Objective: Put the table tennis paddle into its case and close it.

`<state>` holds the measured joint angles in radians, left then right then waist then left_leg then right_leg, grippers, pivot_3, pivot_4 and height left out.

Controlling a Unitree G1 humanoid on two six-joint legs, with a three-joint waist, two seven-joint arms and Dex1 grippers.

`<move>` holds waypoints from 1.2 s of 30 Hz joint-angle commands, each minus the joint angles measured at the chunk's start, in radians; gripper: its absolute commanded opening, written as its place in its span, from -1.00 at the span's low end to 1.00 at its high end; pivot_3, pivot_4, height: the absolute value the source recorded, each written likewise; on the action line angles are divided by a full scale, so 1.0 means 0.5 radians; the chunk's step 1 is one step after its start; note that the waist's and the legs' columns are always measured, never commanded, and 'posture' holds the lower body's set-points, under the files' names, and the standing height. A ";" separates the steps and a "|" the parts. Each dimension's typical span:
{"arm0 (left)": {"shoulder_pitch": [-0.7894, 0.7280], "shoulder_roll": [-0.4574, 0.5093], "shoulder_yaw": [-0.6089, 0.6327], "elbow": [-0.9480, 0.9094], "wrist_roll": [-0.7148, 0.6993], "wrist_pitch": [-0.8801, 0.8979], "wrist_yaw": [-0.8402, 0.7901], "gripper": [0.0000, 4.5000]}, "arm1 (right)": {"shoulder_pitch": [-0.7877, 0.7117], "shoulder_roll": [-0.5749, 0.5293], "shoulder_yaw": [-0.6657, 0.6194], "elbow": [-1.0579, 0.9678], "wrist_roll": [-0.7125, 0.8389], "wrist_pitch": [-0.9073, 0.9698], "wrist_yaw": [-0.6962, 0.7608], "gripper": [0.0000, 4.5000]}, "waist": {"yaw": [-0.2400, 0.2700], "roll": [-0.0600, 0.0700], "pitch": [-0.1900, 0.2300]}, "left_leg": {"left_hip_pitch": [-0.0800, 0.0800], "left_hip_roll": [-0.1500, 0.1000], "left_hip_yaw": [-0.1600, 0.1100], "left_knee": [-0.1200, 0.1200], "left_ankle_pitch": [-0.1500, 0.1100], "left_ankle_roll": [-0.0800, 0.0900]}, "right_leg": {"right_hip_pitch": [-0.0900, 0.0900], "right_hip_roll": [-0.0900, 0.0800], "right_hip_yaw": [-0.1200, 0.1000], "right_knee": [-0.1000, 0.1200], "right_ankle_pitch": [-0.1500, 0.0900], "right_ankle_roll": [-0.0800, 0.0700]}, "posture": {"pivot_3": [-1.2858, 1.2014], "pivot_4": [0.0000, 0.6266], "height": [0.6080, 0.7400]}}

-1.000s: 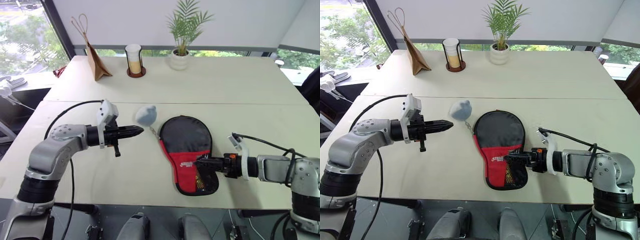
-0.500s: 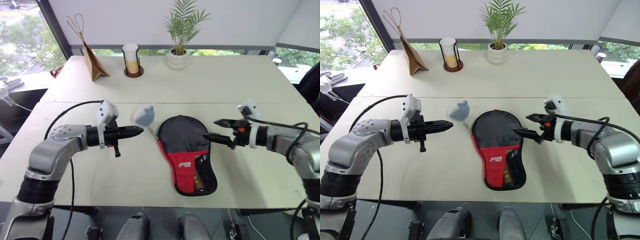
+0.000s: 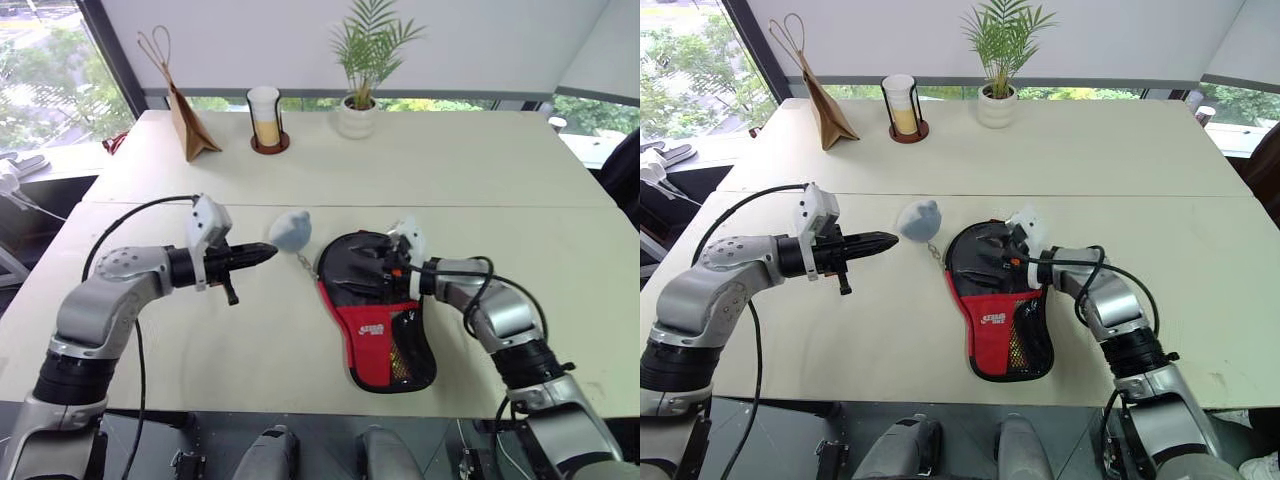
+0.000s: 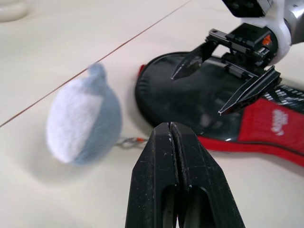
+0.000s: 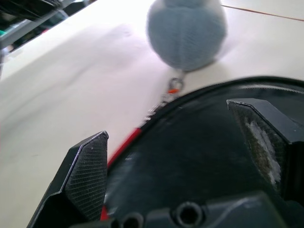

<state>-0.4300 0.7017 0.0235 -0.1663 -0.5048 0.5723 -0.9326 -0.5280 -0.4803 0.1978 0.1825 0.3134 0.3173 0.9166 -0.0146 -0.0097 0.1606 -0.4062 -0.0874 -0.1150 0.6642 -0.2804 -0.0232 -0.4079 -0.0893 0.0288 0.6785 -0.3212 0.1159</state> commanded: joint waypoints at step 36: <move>-1.032 -0.361 -0.331 1.890 0.834 -1.117 -0.409 0.98 | -0.059 0.075 0.125 0.442 -0.442 -0.277 0.053 1.00 | -0.014 -0.003 -0.004 | 0.007 -0.001 -0.002 0.003 0.001 -0.002 | 0.006 0.003 -0.006 0.007 0.000 0.000 | 0.03 -0.52 1.00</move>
<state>-0.9039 0.5228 -0.1450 0.7492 -0.1138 0.0618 -1.1614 -0.5881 -0.4465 0.2302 0.3670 0.1499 0.1603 0.9658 -0.0217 -0.0111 0.1588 -0.4027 -0.0878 -0.1159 0.6660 -0.2797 -0.0244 -0.4049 -0.0877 0.0257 0.6821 -0.3212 0.1160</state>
